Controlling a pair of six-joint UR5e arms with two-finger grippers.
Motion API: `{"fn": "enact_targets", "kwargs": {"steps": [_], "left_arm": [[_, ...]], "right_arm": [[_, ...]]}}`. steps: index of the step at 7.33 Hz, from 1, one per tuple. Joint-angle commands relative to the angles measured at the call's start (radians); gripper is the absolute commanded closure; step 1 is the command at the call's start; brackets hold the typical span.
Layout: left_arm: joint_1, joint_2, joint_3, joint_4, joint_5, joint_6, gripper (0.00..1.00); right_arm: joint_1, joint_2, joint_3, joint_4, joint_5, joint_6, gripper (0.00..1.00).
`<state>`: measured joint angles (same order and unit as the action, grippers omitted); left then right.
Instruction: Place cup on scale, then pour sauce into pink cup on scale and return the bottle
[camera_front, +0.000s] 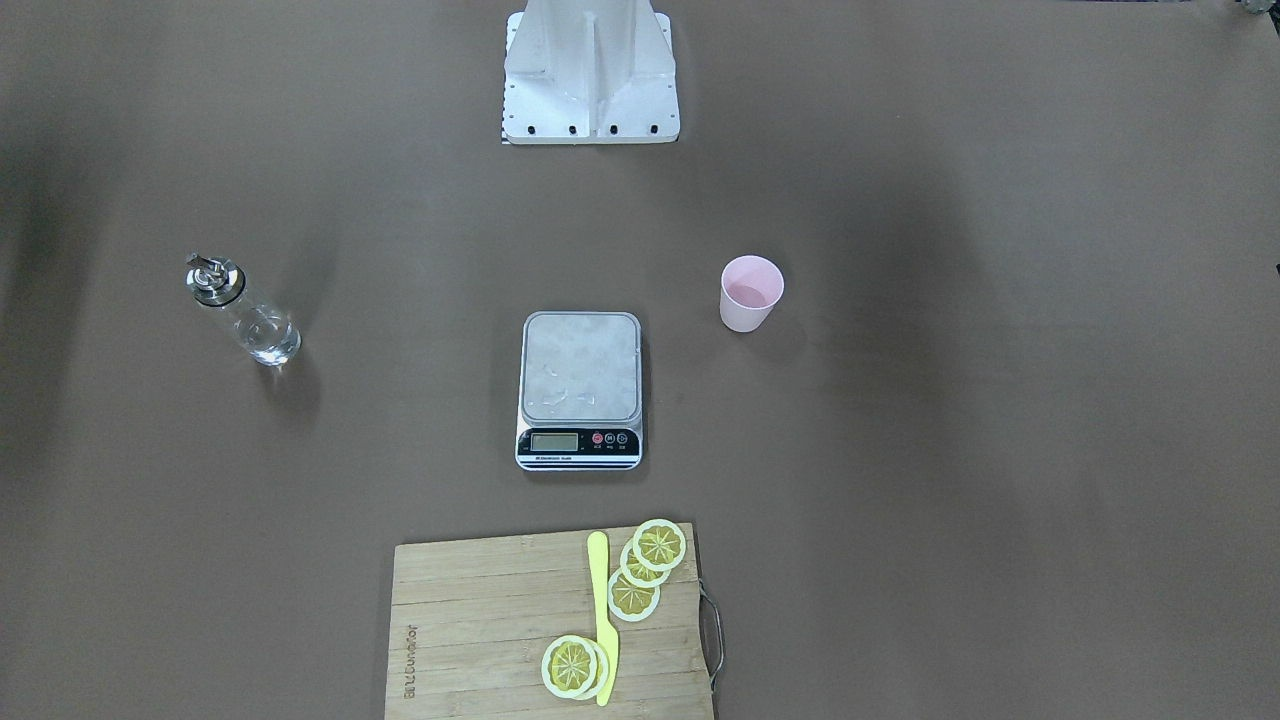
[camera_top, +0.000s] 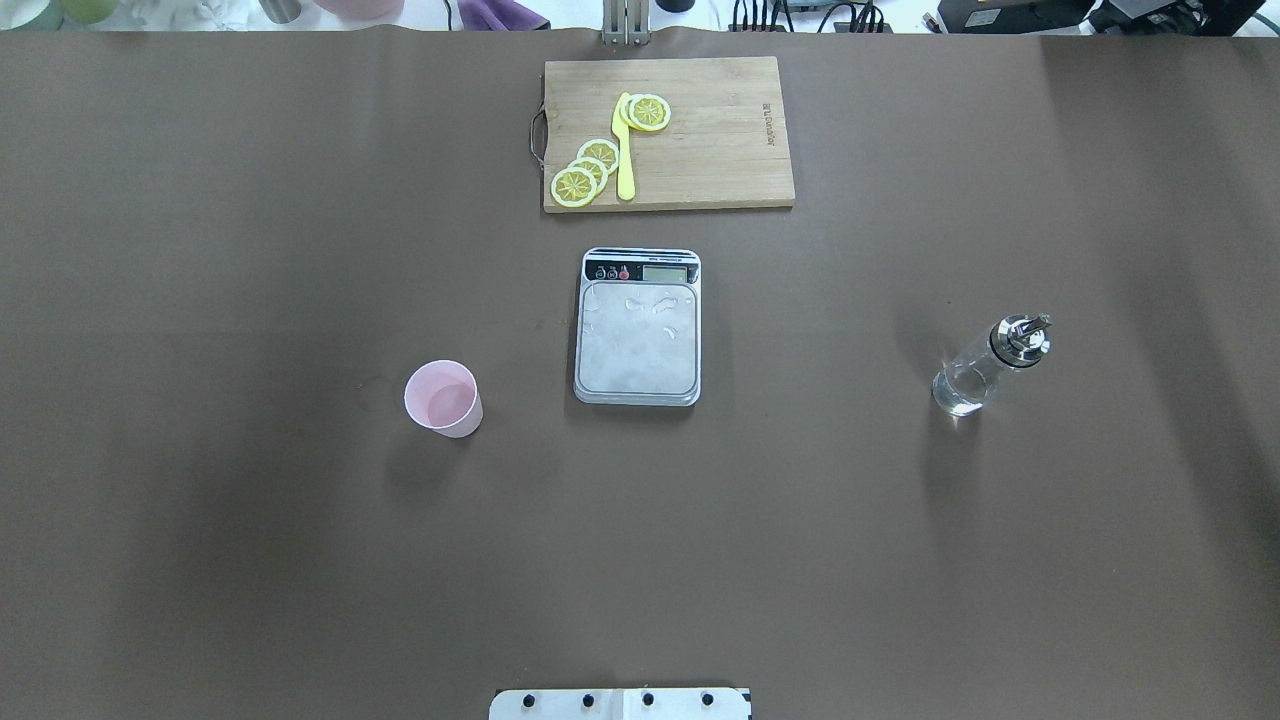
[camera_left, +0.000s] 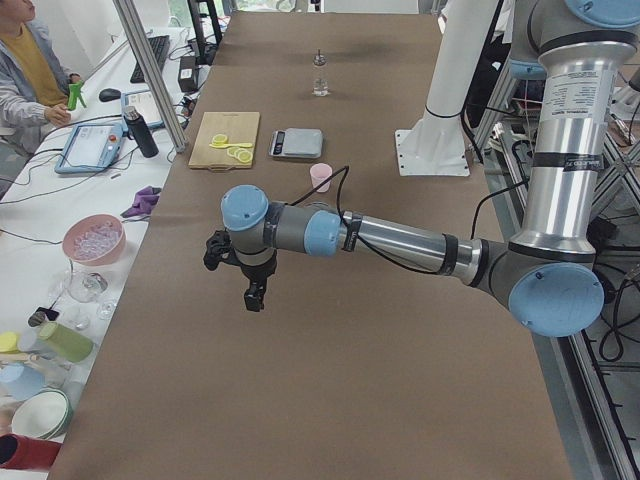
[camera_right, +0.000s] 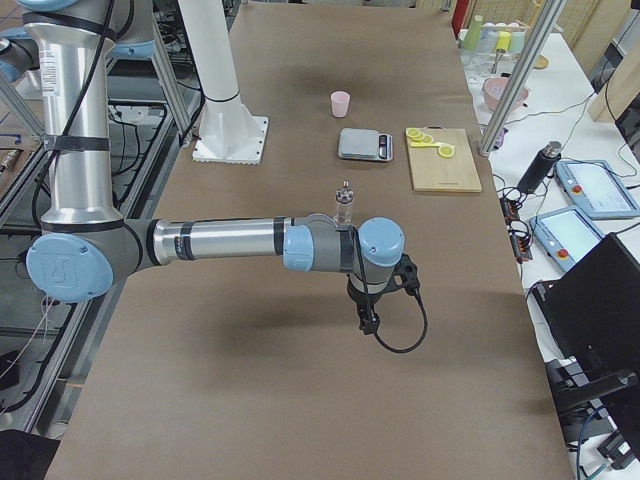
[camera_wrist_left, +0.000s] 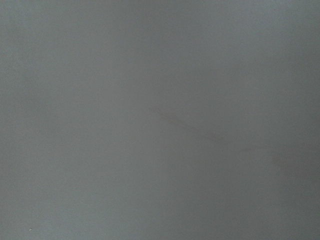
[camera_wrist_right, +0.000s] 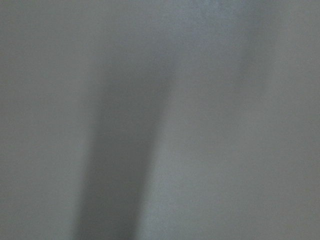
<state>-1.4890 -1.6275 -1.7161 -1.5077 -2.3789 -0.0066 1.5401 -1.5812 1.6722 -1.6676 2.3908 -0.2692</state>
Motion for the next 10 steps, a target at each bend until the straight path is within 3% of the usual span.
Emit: {"fn": "enact_targets", "kwargs": {"steps": [1,2,3,5,7,8,10], "left_arm": [[0.009,0.000,0.007,-0.006,-0.003,0.000,0.02],[0.018,-0.015,-0.008,-0.006,-0.041,-0.065,0.02],[0.142,-0.067,-0.034,-0.012,-0.055,-0.275,0.03],[0.362,-0.182,-0.155,-0.003,0.044,-0.677,0.03],[0.563,-0.347,-0.157,0.003,0.123,-0.988,0.02],[0.648,-0.379,-0.149,0.001,0.168,-1.106,0.02],[0.737,-0.382,-0.132,-0.003,0.236,-1.121,0.03]], "right_arm": [[-0.002,-0.003,-0.002,0.000,0.004,0.010,0.00],[0.000,-0.005,0.000,-0.001,0.016,0.004,0.00],[-0.002,-0.002,0.001,0.000,0.019,-0.001,0.00],[-0.003,-0.002,0.004,0.000,0.071,0.005,0.00],[-0.028,-0.003,0.018,0.000,0.076,0.012,0.00],[-0.032,-0.006,0.036,0.000,0.080,0.013,0.00],[-0.066,-0.005,0.070,0.000,0.079,0.016,0.00]]}}
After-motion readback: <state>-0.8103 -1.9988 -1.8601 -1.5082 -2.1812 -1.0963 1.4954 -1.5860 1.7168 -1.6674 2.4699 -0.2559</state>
